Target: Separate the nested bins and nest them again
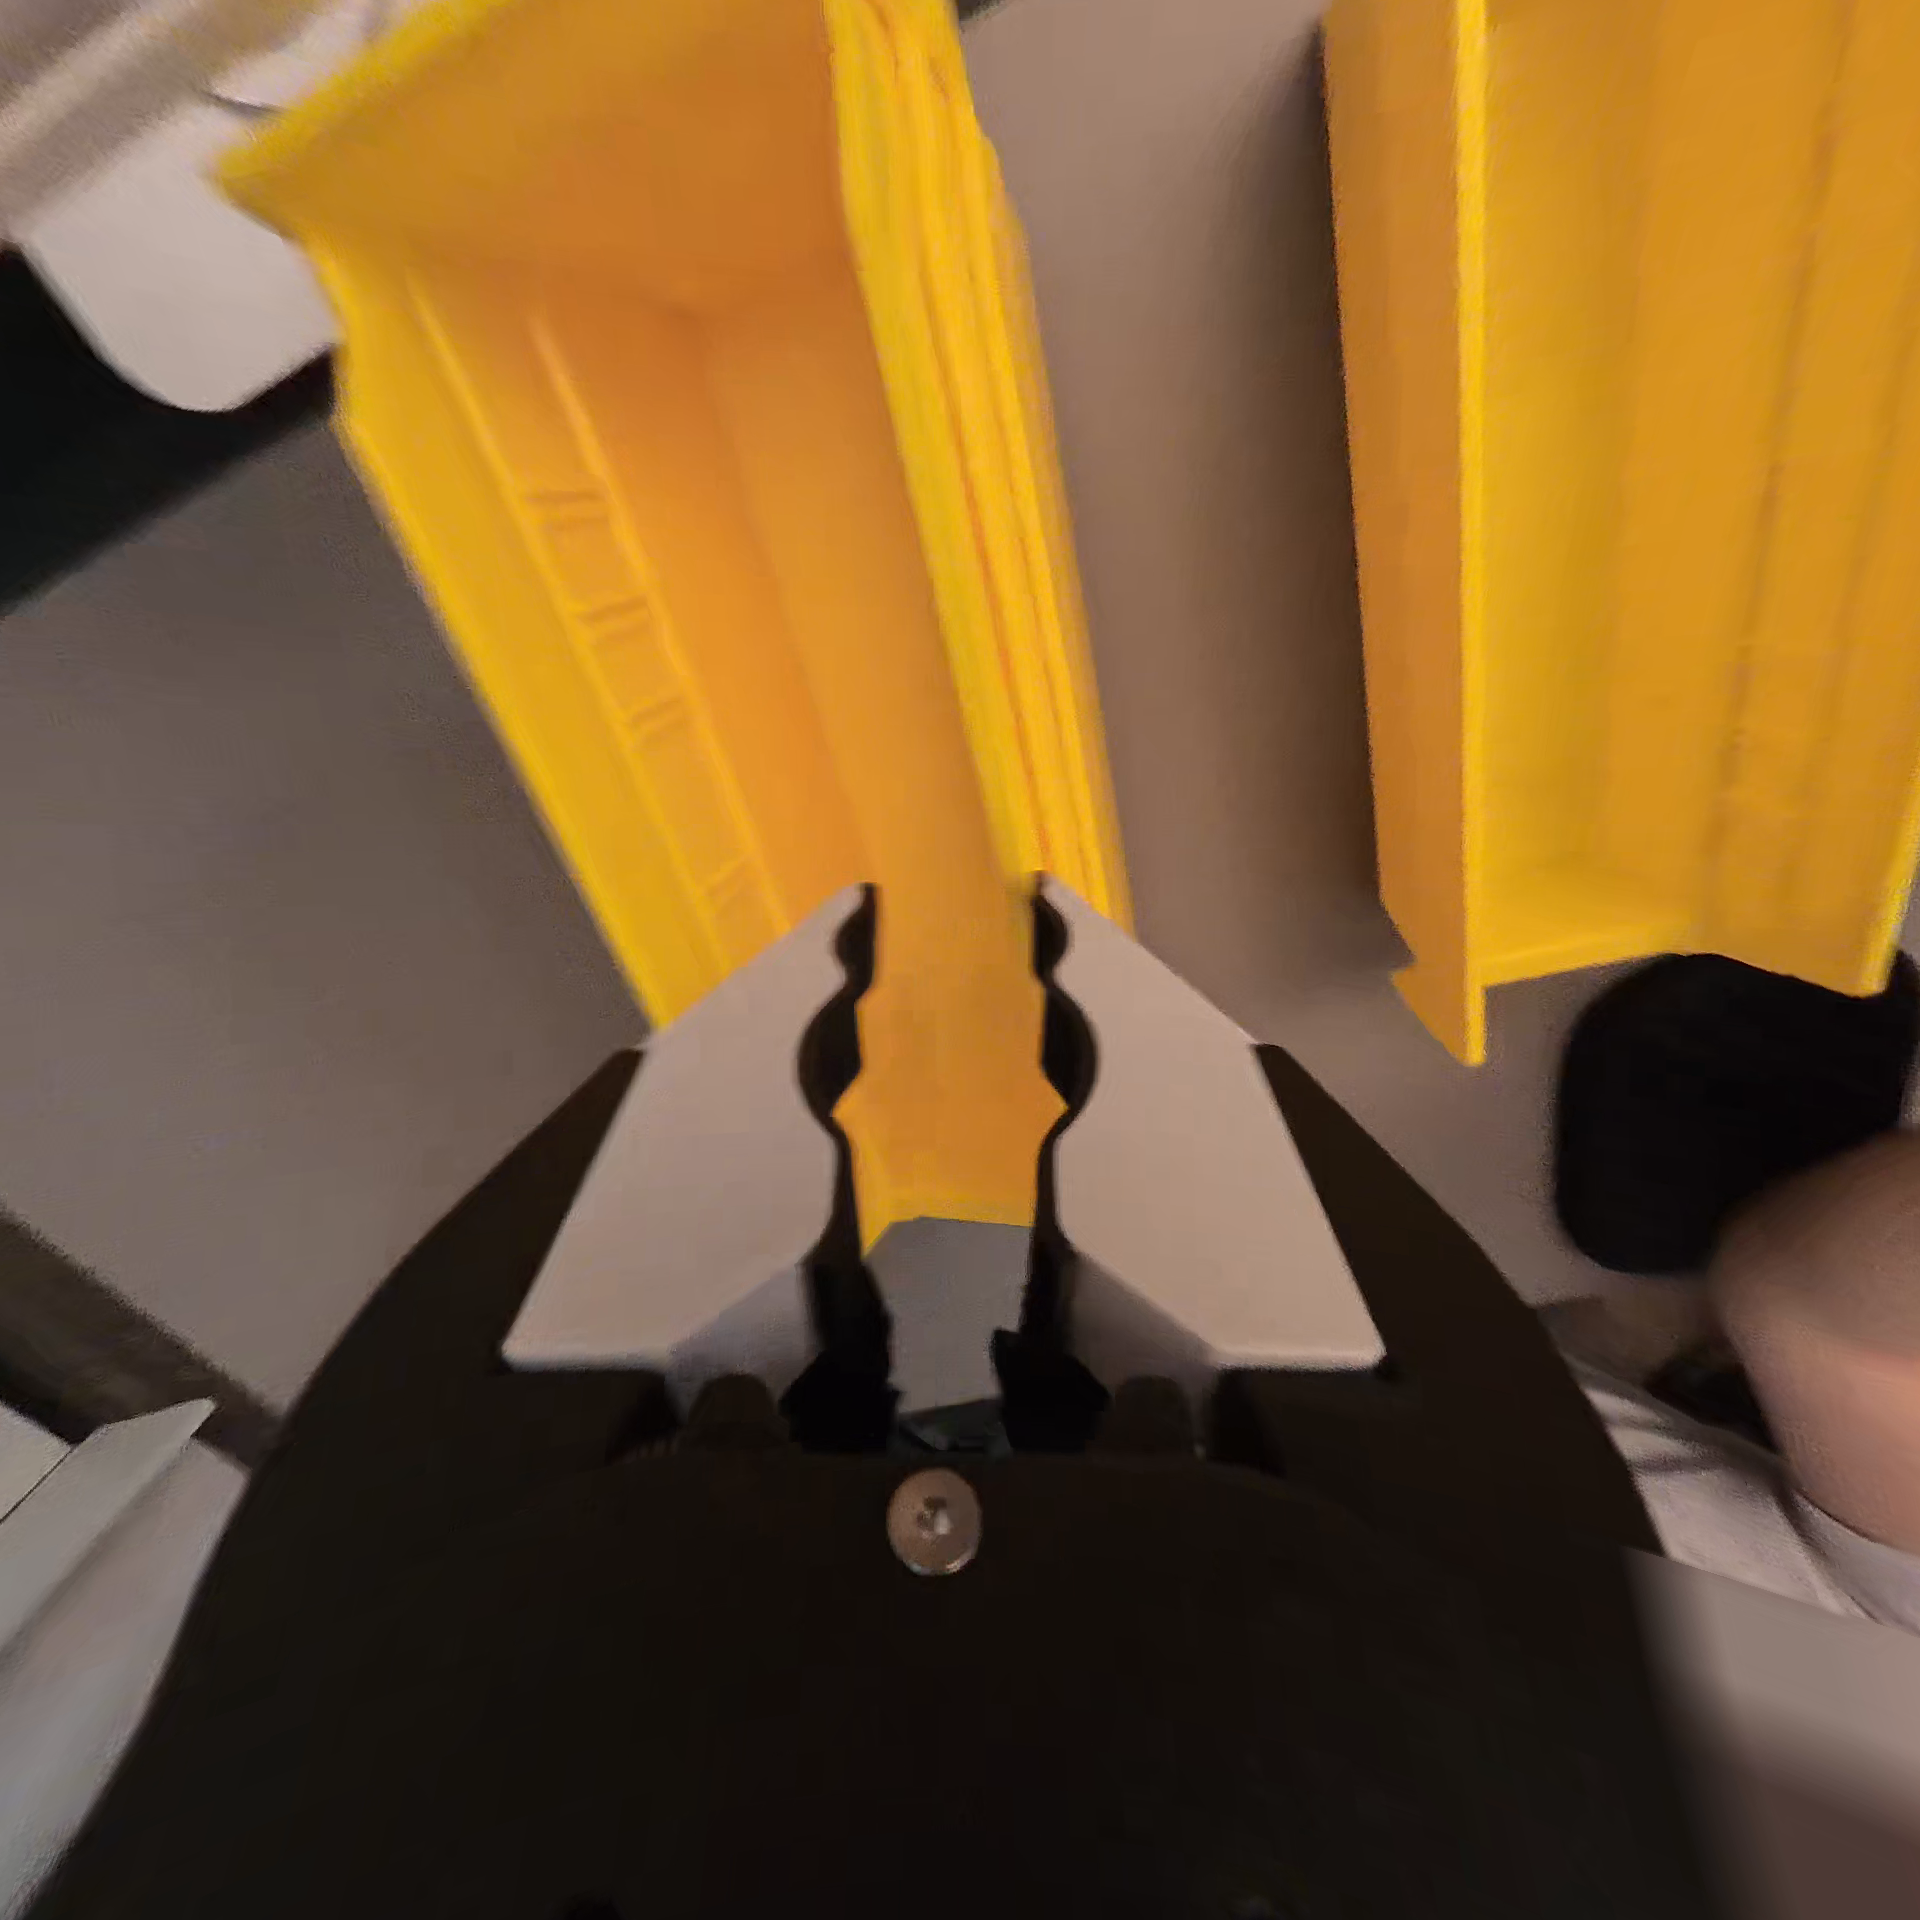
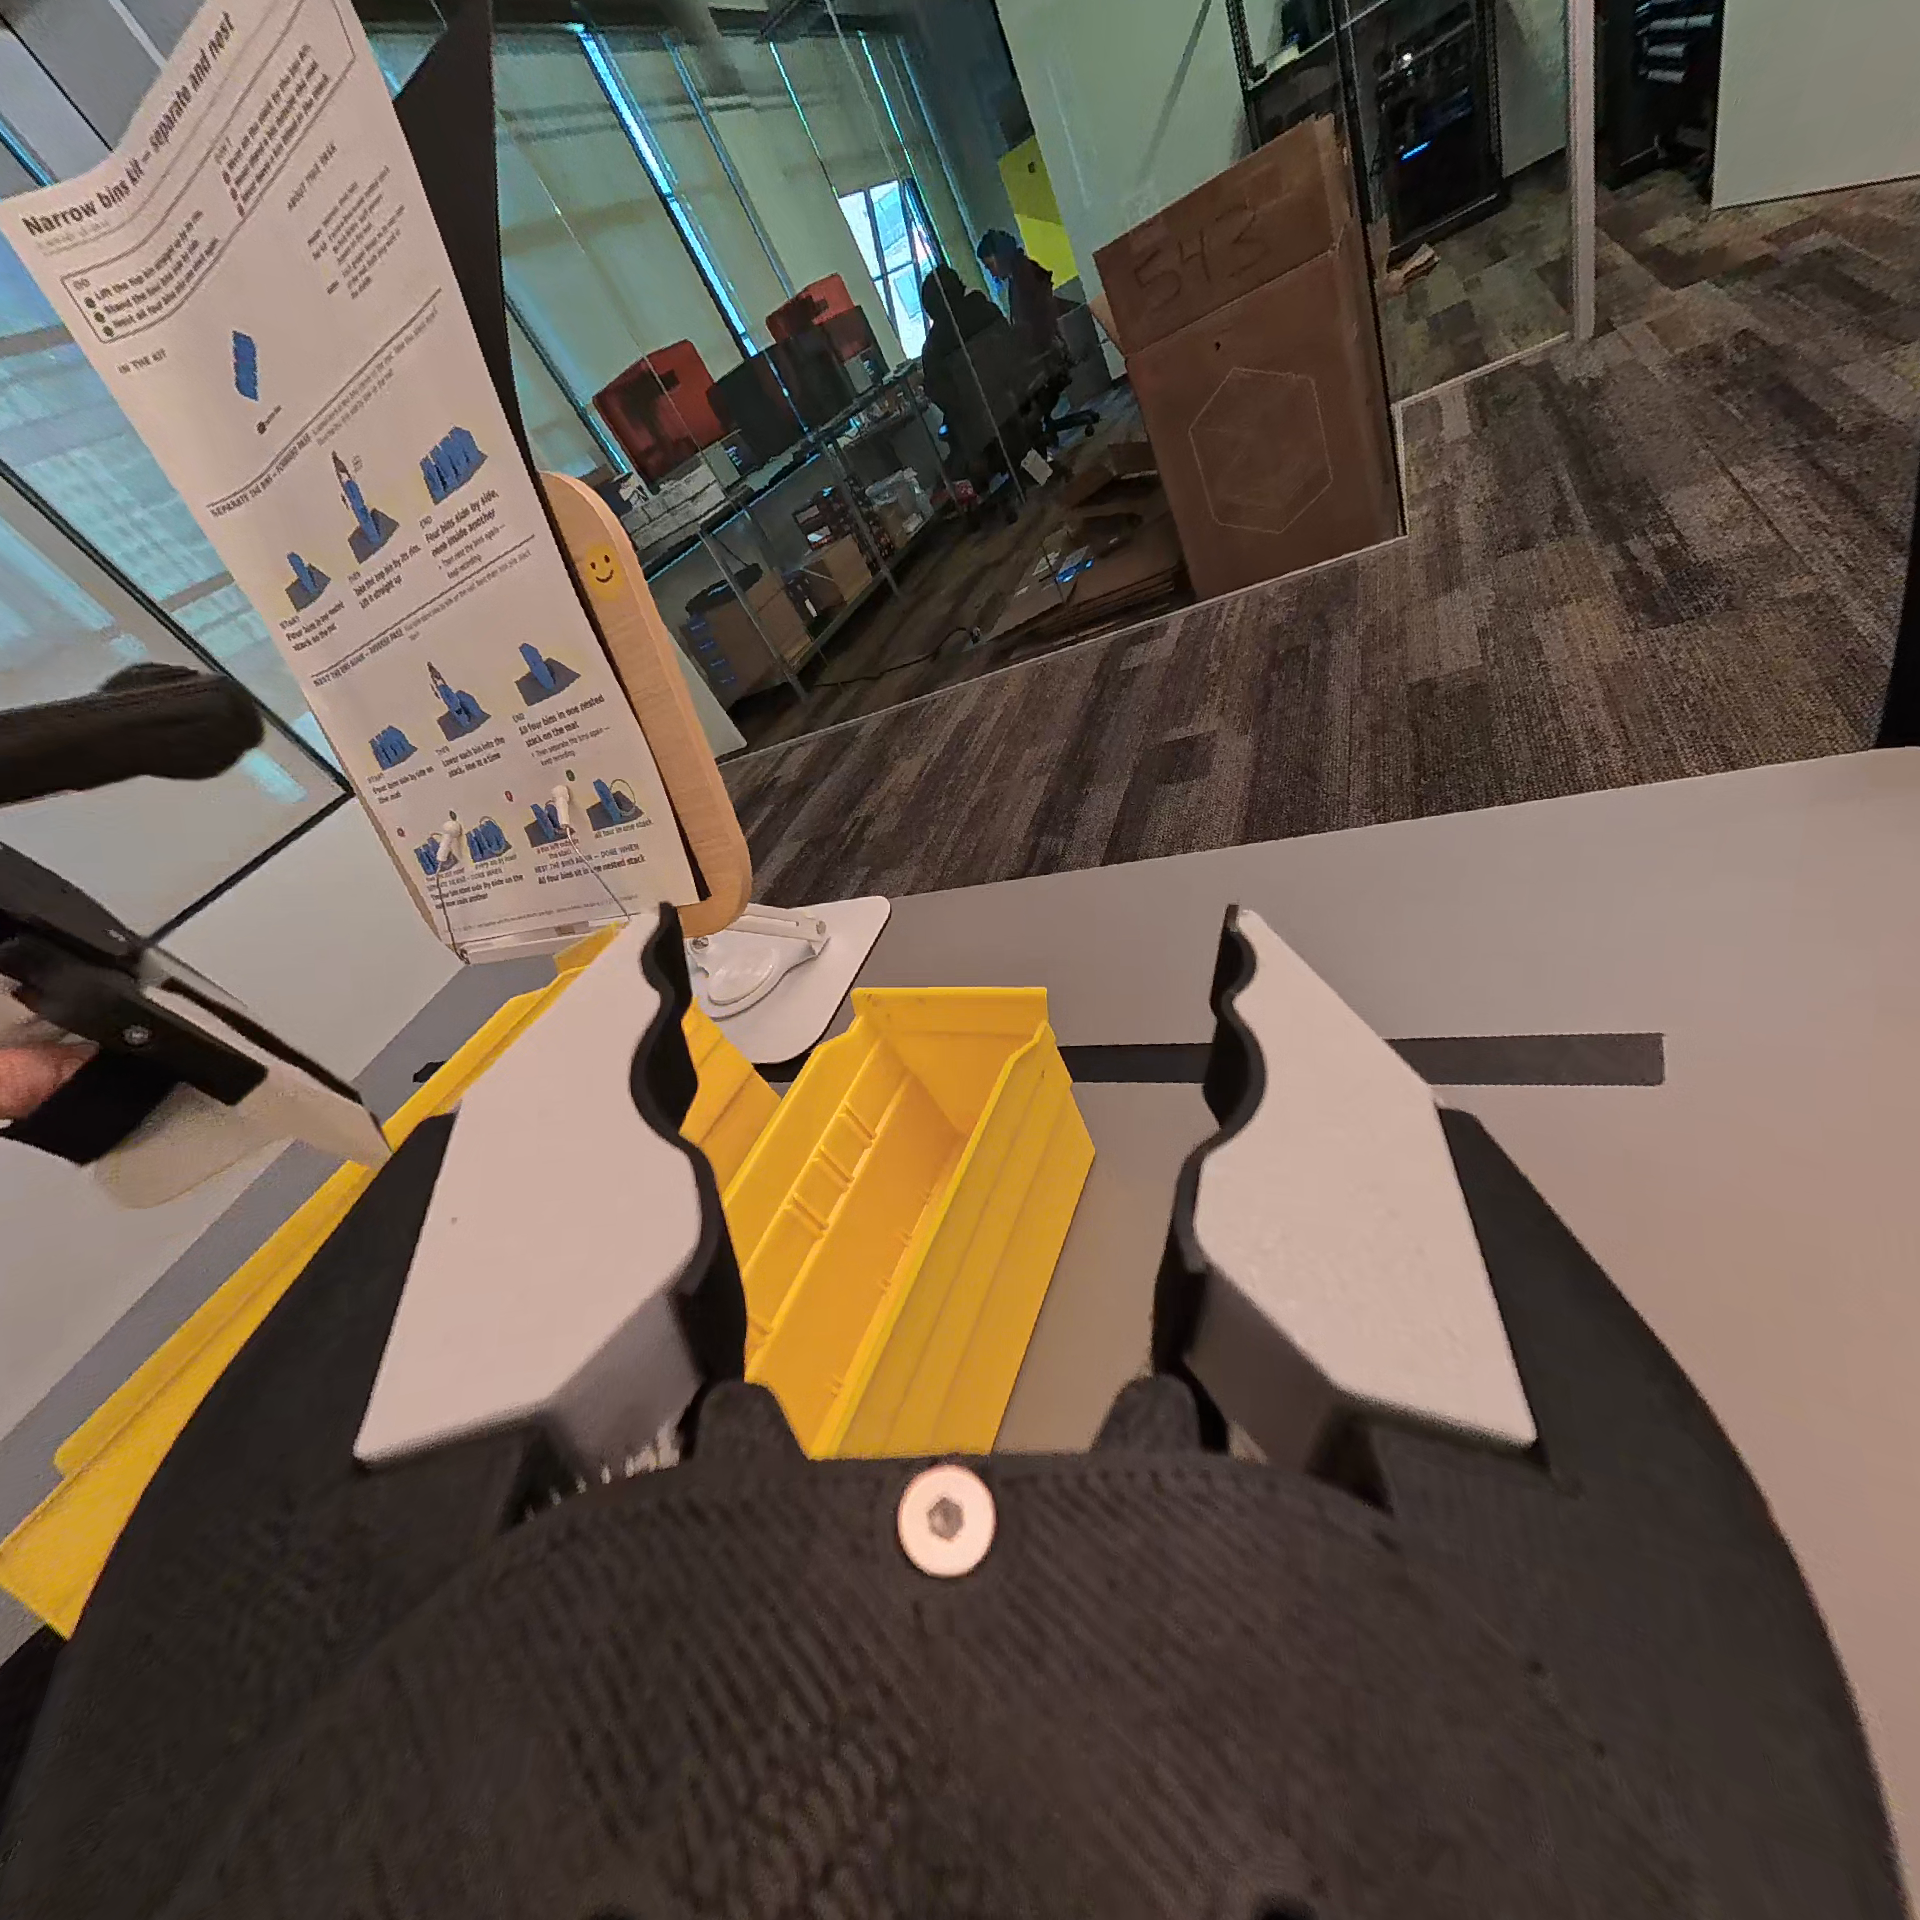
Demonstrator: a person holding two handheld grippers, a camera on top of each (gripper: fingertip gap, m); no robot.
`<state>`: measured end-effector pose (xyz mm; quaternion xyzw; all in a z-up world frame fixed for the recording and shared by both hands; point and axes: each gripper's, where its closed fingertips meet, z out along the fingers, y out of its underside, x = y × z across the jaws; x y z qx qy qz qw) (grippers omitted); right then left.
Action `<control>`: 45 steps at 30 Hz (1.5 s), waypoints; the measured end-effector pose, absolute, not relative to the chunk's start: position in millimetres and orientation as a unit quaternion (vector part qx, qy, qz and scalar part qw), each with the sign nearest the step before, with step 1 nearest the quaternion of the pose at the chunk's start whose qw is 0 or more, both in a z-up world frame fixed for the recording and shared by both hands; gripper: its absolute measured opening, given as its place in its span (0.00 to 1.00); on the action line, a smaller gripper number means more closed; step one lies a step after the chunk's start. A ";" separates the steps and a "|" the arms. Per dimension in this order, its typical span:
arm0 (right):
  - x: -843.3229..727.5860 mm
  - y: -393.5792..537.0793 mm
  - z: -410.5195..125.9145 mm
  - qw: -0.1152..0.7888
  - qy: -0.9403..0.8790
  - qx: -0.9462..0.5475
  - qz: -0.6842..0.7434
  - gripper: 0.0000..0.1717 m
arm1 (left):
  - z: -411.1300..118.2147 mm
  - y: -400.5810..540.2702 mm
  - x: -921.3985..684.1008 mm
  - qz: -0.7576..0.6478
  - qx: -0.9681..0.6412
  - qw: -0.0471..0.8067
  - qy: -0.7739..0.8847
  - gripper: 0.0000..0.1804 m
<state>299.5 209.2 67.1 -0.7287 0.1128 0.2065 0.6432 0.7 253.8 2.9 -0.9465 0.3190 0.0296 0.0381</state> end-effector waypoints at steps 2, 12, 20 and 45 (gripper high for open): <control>300.9 209.2 66.6 0.644 0.115 -0.728 0.207 0.59 | 4.3 256.0 -8.3 0.044 -0.949 0.037 0.312 0.39; 297.2 212.8 60.8 0.632 0.117 -0.736 0.214 0.59 | -23.1 240.5 -1.1 0.016 -0.960 -0.007 0.278 0.82; 290.4 220.0 44.2 0.602 0.113 -0.758 0.222 0.59 | -49.8 242.8 5.7 0.075 -0.947 -0.027 0.311 0.74; 276.2 225.0 41.0 0.588 0.093 -0.771 0.227 0.58 | -49.9 236.9 5.8 0.050 -0.950 -0.070 0.301 0.65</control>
